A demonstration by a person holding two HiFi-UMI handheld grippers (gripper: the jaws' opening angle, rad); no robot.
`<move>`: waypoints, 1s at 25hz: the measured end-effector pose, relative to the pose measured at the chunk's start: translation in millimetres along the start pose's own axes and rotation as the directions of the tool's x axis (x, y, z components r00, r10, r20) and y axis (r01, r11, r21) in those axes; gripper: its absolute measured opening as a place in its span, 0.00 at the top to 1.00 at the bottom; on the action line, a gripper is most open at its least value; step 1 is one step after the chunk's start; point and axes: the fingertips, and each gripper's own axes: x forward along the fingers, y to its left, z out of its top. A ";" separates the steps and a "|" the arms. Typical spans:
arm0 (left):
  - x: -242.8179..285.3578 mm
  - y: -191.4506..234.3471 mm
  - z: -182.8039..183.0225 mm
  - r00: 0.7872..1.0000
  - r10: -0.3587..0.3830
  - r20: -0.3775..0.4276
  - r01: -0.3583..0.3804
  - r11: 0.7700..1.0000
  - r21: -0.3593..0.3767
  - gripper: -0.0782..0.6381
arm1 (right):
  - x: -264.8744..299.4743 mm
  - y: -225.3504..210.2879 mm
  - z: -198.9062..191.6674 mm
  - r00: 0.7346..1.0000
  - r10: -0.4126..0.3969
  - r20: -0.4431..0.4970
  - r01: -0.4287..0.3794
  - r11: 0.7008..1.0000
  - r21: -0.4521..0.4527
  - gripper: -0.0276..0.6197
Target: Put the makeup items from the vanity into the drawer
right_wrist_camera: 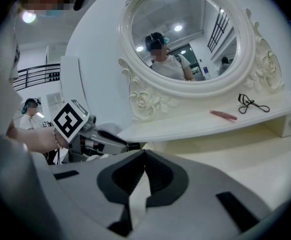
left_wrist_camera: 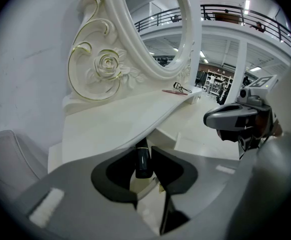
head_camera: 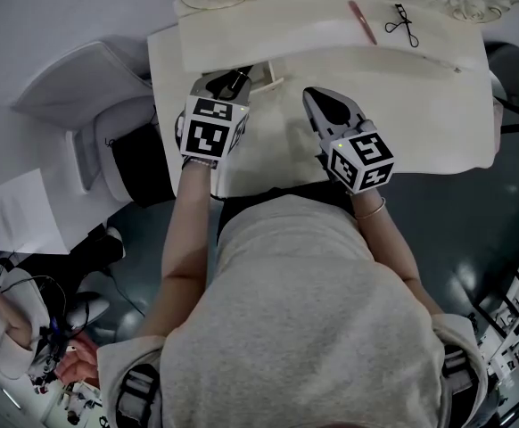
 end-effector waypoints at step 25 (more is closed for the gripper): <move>-21.0 2.2 9.1 0.992 0.034 0.122 -0.031 0.999 -0.023 0.73 | -6.8 9.0 6.2 1.000 0.024 0.001 -0.024 0.999 -0.037 0.95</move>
